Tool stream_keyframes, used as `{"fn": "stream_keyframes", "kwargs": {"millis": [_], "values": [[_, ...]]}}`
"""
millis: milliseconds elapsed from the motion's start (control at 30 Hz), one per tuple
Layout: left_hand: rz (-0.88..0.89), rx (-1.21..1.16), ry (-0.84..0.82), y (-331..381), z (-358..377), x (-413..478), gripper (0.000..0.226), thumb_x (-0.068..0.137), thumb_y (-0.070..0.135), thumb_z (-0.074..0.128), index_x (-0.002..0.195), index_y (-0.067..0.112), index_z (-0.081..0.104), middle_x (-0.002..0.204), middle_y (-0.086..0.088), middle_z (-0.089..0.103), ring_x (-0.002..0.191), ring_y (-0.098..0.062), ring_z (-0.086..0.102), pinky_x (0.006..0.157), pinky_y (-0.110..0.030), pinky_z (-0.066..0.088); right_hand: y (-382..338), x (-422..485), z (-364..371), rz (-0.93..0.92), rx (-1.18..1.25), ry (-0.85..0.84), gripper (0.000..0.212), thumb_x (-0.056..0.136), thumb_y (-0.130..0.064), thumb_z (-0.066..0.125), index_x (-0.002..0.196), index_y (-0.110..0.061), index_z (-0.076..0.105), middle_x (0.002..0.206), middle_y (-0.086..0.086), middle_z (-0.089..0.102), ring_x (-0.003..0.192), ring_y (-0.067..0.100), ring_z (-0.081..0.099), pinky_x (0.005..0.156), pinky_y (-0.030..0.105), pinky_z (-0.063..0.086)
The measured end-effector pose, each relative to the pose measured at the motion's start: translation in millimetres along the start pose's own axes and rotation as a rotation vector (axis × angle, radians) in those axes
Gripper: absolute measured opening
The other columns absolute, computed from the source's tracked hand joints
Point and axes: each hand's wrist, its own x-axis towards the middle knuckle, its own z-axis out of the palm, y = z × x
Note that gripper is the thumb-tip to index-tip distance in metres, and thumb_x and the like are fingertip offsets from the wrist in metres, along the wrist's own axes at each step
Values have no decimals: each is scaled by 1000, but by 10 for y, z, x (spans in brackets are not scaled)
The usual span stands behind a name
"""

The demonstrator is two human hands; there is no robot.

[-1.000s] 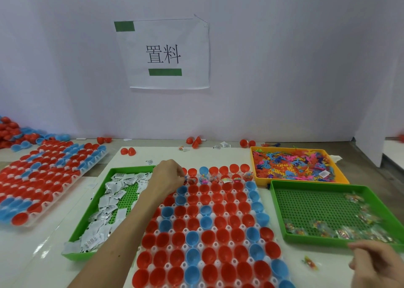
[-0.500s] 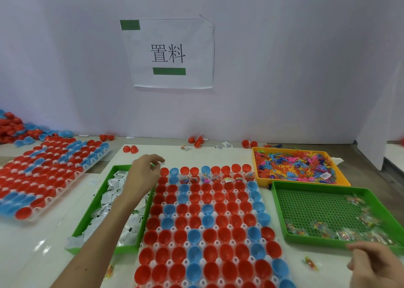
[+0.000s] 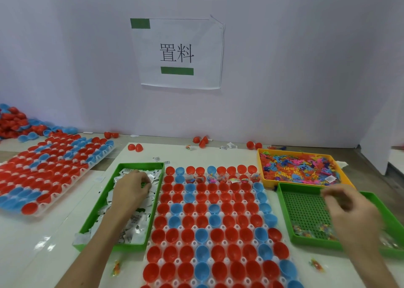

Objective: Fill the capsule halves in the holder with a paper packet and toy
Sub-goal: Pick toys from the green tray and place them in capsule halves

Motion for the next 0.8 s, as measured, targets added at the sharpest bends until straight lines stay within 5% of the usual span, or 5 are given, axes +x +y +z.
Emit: {"fn": "stream_keyframes", "kwargs": {"millis": [100, 267, 500, 800], "values": [[-19, -41, 7, -97, -14, 47, 6, 92, 16, 69, 89, 21, 67, 85, 8, 64, 76, -8, 56, 71, -25, 45, 21, 491, 322, -12, -181, -225, 14, 89, -11, 68, 86, -25, 69, 87, -11, 70, 72, 3, 61, 61, 21, 46], [-82, -106, 28, -154, 28, 64, 7, 99, 13, 54, 94, 17, 53, 76, 6, 59, 67, -9, 55, 57, -26, 41, 316, 1002, 841, 98, -656, -521, 20, 91, -31, 70, 109, -21, 69, 106, -2, 68, 99, 17, 63, 91, 46, 54], [-103, -93, -27, -193, -31, 154, 7, 103, 15, 47, 96, 17, 48, 77, 1, 59, 68, -14, 55, 54, -27, 36, 411, 1144, 927, 138, -590, -438, 13, 81, 0, 74, 82, -13, 76, 97, 9, 74, 87, 20, 67, 83, 41, 59], [-288, -416, 4, -248, -56, 89, 11, 102, 12, 48, 93, 16, 53, 88, -9, 65, 75, -26, 64, 69, -44, 54, 132, 1131, 621, 1, -426, -307, 12, 85, -19, 78, 77, -27, 75, 83, -1, 72, 73, 11, 62, 66, 30, 49]]}}
